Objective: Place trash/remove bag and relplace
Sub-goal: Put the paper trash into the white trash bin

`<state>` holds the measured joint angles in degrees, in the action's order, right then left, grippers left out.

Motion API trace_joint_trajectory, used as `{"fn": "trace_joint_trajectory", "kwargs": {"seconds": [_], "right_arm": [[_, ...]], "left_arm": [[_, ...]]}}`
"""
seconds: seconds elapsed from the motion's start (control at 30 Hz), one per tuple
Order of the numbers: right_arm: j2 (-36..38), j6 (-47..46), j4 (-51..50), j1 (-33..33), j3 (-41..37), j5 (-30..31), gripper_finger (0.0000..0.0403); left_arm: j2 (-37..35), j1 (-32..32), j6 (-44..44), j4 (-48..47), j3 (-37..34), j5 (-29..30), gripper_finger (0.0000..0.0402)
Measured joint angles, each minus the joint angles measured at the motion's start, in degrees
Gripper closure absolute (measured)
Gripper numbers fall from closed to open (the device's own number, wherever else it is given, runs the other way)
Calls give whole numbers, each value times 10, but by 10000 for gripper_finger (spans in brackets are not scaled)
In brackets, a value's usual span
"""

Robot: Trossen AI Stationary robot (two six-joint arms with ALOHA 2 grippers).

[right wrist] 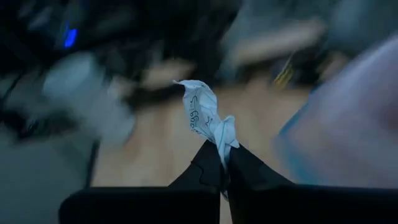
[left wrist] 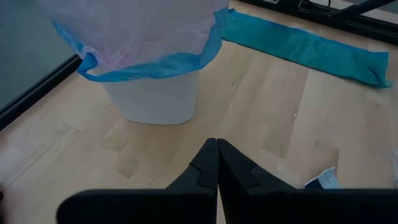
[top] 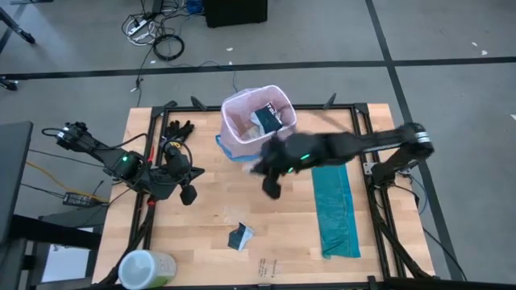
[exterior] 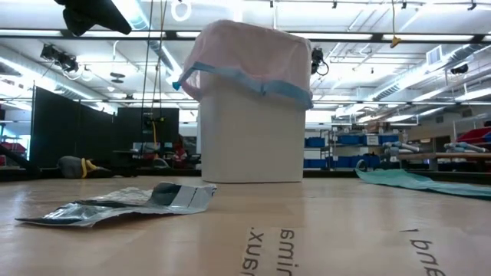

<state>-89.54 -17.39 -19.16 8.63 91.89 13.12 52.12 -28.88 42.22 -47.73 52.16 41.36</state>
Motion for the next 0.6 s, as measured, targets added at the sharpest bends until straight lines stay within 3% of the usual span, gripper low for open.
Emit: {"fn": "trace_joint_trajectory", "kwargs": {"seconds": [0.13,0.2,0.33,0.43,0.6], "right_arm": [[47,78,11,-29,1,137,402],[52,104,10,-58,1,161,403],[44,119,11,-125,0,148,402],[28,135,4,-164,0,92,390],[3,136,-28,-200,0,36,322]], "left_arm": [[0,0,0,0,0,0,394],[0,0,0,1,0,0,394],[0,0,0,2,0,0,394],[0,0,0,2,0,0,394],[0,0,0,2,0,0,394]]}}
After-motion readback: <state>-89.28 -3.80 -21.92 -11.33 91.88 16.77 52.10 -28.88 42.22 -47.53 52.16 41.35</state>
